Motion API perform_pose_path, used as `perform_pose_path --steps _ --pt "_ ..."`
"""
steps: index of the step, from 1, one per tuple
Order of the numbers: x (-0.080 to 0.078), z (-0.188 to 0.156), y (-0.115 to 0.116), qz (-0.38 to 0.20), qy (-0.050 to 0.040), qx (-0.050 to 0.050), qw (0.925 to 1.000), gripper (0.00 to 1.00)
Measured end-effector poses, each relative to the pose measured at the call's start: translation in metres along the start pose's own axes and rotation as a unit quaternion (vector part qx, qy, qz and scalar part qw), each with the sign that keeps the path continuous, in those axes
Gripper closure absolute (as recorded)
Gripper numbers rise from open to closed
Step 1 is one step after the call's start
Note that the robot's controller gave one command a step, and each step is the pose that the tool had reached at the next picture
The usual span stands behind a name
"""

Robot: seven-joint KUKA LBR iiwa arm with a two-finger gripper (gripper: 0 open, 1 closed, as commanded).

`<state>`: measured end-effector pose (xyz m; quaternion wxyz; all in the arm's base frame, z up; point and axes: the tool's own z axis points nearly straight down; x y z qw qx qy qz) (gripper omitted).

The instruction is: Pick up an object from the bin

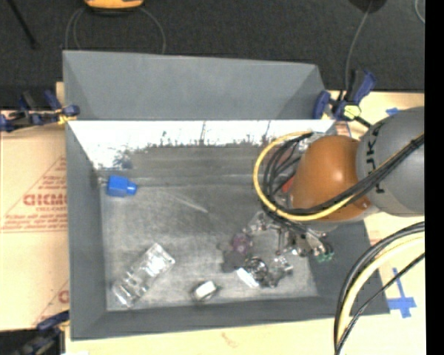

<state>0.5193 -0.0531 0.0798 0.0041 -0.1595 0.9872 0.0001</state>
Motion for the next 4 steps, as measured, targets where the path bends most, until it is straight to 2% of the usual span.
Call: perform_pose_path --steps 1,2,3,4 --pt "-0.007 0.005 0.031 -0.011 -0.0025 0.003 0.9999 0.0" --pt "-0.009 0.003 0.031 -0.013 -0.0056 0.003 0.9999 1.0" --pt "-0.02 -0.117 -0.01 -0.111 -0.0008 0.002 0.9938 1.0" --pt "0.03 -0.167 -0.049 -0.252 0.0024 0.001 0.9679 1.0"
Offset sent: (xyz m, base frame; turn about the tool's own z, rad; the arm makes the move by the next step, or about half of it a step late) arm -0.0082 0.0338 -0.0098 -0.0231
